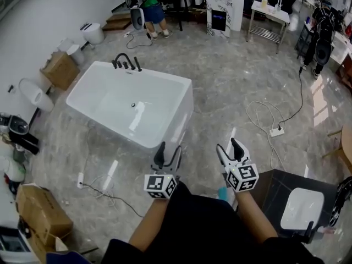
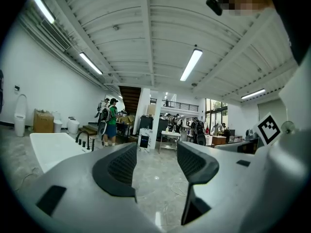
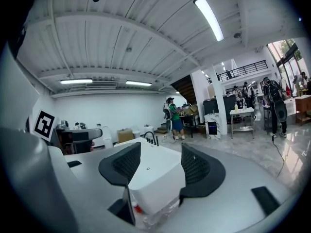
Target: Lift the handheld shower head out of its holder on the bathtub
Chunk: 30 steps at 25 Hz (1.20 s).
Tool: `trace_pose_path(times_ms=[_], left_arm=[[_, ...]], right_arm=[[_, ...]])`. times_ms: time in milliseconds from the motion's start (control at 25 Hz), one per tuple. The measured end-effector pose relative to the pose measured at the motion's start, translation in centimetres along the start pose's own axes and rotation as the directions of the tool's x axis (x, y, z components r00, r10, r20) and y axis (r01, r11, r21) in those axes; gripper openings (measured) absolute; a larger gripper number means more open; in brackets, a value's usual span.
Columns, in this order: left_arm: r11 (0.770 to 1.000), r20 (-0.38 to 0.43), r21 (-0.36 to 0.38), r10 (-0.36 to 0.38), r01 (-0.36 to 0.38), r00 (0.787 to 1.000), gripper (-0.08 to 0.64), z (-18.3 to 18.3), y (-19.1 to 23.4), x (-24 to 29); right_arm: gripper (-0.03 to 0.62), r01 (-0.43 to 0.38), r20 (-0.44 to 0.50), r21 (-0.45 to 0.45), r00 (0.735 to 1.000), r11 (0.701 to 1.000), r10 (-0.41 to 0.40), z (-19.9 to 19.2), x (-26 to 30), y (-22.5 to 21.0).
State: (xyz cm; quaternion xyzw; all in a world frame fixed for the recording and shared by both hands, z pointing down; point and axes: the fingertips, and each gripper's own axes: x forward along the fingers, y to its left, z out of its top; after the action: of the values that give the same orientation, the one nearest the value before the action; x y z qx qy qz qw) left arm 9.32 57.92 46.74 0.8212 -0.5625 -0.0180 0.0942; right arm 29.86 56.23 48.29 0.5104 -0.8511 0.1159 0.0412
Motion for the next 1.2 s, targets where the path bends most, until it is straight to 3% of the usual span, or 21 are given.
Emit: trace_pose_path(times_ms=[240, 440, 760, 1200], left_arm=[[1.0, -0.031, -0.01, -0.018, 0.018, 0.999, 0.238, -0.6, 0.8, 0.4], [0.999, -0.044, -0.042, -0.023, 0.021, 0.999, 0.238, -1.3, 2.1, 3.7], [0.995, -0.063, -0.045, -0.087, 0.084, 0.994, 0.238, -2.5, 5.0, 15.0], [0.992, -0.091, -0.059, -0.115, 0.11, 0.989, 0.238, 0.5, 13.2, 31.4]], right_arm=[[0.23, 0.006, -0.021, 0.002, 1.0, 1.0, -0.006, -0.8, 0.8, -0.1], [0.23, -0.002, -0.067, 0.012, 0.998, 1.0, 0.003, -1.8, 2.6, -0.9], [0.23, 0.01, -0.116, -0.004, 0.993, 1.0, -0.011, -1.4, 10.9, -6.3], [0.23, 0.023, -0.162, 0.005, 0.987, 1.0, -0.021, 3.3, 27.5, -12.4]])
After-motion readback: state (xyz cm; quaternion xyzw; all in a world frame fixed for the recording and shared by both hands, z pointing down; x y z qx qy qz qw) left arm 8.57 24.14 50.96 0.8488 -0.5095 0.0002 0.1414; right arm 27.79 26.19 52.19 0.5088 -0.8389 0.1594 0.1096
